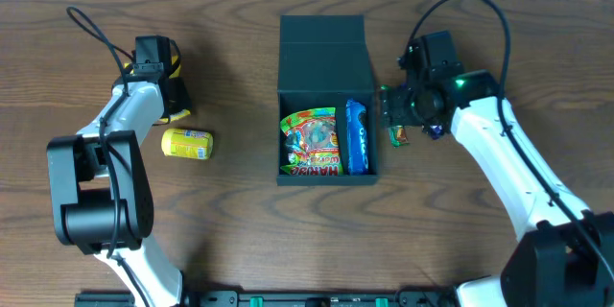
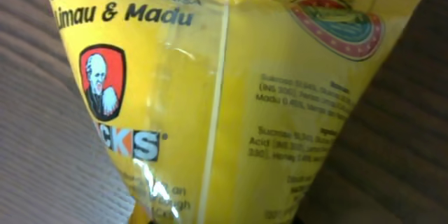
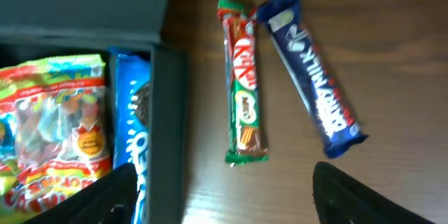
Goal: Pack container
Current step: 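Lower Hacks bag into box with left gripper, grasp red KitKat with right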
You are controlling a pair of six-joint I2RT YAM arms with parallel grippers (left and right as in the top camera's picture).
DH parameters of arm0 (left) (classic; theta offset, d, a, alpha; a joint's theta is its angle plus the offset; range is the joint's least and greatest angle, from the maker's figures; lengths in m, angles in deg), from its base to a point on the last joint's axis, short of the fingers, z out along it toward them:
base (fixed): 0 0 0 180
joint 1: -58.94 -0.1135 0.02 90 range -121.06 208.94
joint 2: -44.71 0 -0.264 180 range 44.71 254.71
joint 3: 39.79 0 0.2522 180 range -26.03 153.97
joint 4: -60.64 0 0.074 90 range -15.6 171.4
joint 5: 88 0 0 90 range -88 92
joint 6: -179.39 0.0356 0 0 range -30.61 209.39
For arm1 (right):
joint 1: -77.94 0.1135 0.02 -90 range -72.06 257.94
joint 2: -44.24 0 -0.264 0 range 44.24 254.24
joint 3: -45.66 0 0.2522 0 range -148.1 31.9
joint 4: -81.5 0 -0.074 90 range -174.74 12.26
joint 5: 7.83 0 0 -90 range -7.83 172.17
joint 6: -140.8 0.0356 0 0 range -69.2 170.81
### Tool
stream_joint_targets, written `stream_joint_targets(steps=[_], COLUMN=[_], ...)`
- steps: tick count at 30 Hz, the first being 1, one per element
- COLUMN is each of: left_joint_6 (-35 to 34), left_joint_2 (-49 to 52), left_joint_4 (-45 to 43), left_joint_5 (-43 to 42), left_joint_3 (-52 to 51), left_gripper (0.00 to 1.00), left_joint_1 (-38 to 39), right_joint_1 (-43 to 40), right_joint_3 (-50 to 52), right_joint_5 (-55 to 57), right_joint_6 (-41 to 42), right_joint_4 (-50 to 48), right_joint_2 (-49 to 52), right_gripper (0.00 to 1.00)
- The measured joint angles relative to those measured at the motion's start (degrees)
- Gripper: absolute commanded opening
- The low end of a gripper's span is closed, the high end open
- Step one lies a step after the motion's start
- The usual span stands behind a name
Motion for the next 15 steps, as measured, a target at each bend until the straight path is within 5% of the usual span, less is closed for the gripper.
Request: stream_joint_targets(steps=[12,15], left_joint_6=[0.0,0.0], left_joint_2=[-11.78,-17.94], left_joint_4=[7.61,9.05], left_joint_5=[-0.33,-0.35], left_joint_3=[0.59,0.61], left_gripper=[0.06,0.06], left_joint_1=[0.0,0.02], right_joint_1=[-0.37,-0.44], right_joint_3=[-0.17,-0.17], right_joint_5=[1.09,1.29], right_joint_6=[-2.01,-2.03], right_joint_4=[-6.14,-7.1], right_joint_2=[16.7,19.3], right_gripper=[0.62,0.53])
